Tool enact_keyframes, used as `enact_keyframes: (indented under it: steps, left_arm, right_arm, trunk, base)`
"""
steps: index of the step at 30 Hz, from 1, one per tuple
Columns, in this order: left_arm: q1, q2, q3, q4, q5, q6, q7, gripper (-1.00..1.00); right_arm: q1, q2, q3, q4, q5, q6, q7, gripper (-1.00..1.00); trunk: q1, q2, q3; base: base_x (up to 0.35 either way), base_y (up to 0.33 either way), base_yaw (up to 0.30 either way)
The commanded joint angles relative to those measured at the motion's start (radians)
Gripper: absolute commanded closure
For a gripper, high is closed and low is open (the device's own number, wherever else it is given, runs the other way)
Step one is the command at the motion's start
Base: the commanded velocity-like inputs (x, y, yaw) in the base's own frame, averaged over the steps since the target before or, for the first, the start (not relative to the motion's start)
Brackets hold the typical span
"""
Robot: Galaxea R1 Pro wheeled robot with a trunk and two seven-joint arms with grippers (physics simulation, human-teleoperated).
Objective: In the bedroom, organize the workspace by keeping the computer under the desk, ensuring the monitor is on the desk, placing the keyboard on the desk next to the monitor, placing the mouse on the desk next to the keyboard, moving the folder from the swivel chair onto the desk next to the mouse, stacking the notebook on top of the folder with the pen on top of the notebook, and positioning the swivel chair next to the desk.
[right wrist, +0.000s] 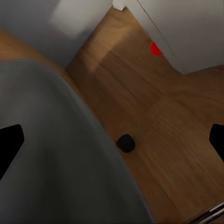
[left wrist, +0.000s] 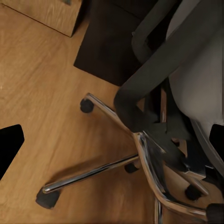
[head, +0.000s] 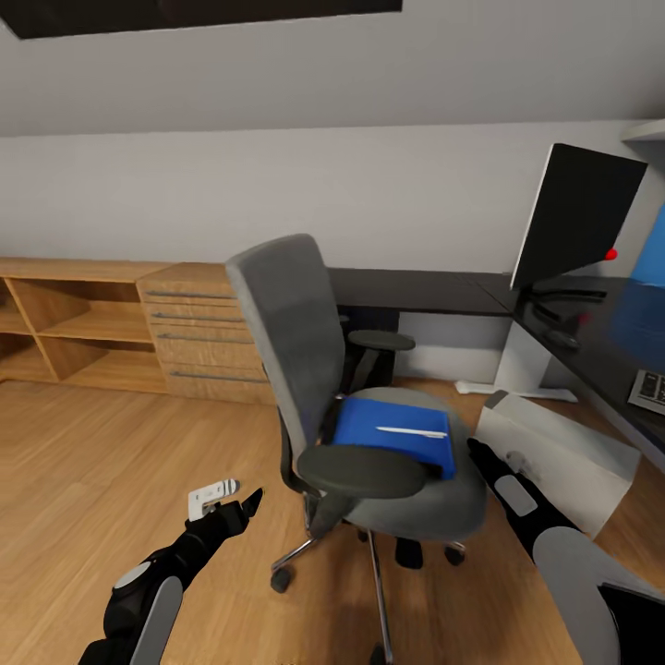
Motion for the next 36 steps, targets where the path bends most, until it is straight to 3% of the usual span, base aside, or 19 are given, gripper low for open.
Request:
enact_keyframes:
  steps: [1,29,36]
  left_arm:
    - [-0.001,-0.001,0.002,0.000,0.007,0.007,-0.001,-1.00]
    - [-0.001,-0.003,0.002,0.001,0.010,0.007,-0.001,-1.00]
    - [-0.001,-0.003,0.002,0.003,0.010,0.007,-0.001,-1.00]
  right_arm:
    - [0.001,0.001,0.008,0.040,-0.019,-0.001,-0.003,-1.00]
    - [0.001,0.000,0.009,0.039,-0.019,-0.004,0.000,-1.00]
    - [0.001,-0.003,0.008,0.039,-0.018,-0.004,0.001,-1.00]
  trunk:
    - [0.000,0.000,-0.001]
    - [0.000,0.000,-0.001]
    - [0.000,0.000,-0.001]
  base:
    - [0.000,0.000,0.277]
    - [0.000,0.000,0.276]
    - [0.000,0.000,0.046]
